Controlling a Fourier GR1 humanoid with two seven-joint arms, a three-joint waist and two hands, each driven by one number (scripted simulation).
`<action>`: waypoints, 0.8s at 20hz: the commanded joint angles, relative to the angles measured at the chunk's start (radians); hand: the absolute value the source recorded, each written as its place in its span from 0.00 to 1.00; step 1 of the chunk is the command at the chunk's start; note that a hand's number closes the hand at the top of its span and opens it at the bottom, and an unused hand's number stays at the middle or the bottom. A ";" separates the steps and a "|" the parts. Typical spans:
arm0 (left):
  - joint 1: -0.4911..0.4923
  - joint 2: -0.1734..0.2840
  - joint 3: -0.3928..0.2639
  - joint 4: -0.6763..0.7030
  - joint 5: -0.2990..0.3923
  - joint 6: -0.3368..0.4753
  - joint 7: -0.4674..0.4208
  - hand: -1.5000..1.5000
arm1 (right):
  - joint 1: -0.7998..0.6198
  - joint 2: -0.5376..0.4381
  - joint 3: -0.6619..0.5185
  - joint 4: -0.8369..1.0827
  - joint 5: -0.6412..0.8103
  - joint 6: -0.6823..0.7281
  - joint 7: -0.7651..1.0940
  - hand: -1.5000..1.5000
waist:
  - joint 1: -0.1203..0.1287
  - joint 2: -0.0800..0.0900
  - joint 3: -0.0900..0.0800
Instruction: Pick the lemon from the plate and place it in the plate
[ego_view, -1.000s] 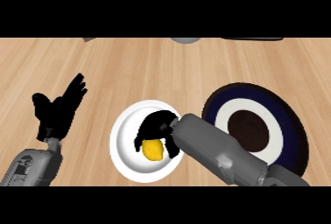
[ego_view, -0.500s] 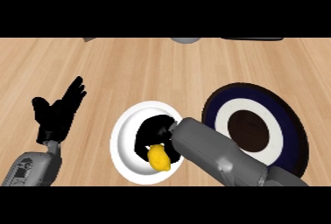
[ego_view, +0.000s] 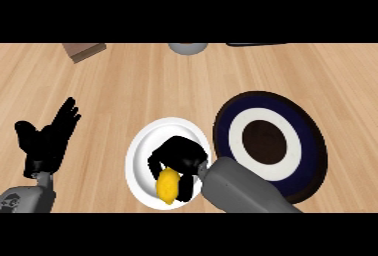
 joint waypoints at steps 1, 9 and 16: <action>0.016 0.015 0.014 -0.001 0.001 0.001 0.010 0.50 | 0.081 -0.026 -0.054 -0.175 0.048 -0.205 0.143 1.00 | -0.036 -0.009 0.000; 0.062 -0.005 0.023 -0.019 0.005 0.024 0.003 0.50 | 0.113 -0.181 -0.227 -0.555 0.191 -0.430 0.393 1.00 | -0.060 -0.014 -0.001; 0.013 -0.013 0.011 -0.003 -0.002 0.004 -0.020 0.50 | 0.404 -0.338 -0.283 -0.977 0.247 -0.434 0.645 1.00 | -0.003 0.019 -0.001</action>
